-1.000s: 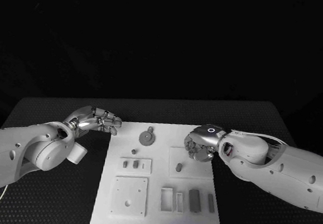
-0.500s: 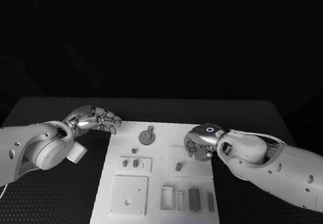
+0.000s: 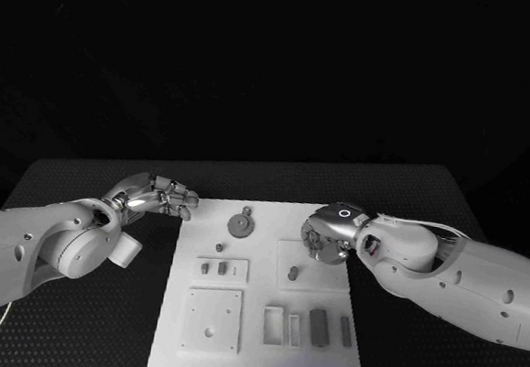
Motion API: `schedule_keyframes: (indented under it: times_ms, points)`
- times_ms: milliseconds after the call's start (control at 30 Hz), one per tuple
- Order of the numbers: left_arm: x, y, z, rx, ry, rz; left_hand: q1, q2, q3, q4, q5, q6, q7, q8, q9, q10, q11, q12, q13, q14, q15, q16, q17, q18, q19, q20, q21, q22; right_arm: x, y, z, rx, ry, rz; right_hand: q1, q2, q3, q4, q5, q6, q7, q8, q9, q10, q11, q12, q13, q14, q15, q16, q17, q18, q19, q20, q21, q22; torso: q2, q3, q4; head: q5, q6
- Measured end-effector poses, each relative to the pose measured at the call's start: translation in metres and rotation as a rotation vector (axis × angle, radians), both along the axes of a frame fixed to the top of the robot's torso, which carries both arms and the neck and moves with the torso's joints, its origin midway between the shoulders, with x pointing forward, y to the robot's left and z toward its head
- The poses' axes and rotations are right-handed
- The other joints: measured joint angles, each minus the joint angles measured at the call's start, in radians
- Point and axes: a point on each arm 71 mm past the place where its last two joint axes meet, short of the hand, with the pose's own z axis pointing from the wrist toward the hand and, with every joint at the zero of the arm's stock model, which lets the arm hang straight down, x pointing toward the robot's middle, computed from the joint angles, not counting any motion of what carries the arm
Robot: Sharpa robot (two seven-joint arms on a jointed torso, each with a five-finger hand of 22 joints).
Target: Assemble the parts on the task board
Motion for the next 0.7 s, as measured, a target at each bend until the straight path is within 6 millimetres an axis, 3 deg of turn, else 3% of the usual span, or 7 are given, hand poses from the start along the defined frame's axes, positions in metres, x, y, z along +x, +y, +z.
schedule_keyframes:
  times_ms: [700]
  points:
    - [0.001, 0.003, -0.001, 0.004, 0.0, 0.008, 0.0, 0.0, 0.0, 0.0, 0.0, -0.003, 0.004, 0.0, -0.002, 0.003, 0.004, -0.004, -0.003, 0.003, 0.003, -0.008, 0.005, -0.006, 0.0, 0.0, 0.0, -0.003, -0.003, 0.003, 0.017, 0.041, -0.026, 0.007, 0.002, 0.002, -0.001, -0.001, -0.003, 0.009, -0.002, 0.001, 0.0, 0.011, -0.004, 0.004, -0.001, 0.004, -0.004, 0.004, -0.002, 0.0, 0.002, -0.001, 0.0, 0.0, 0.0, -0.0005, 0.0002, 0.003, 0.002]
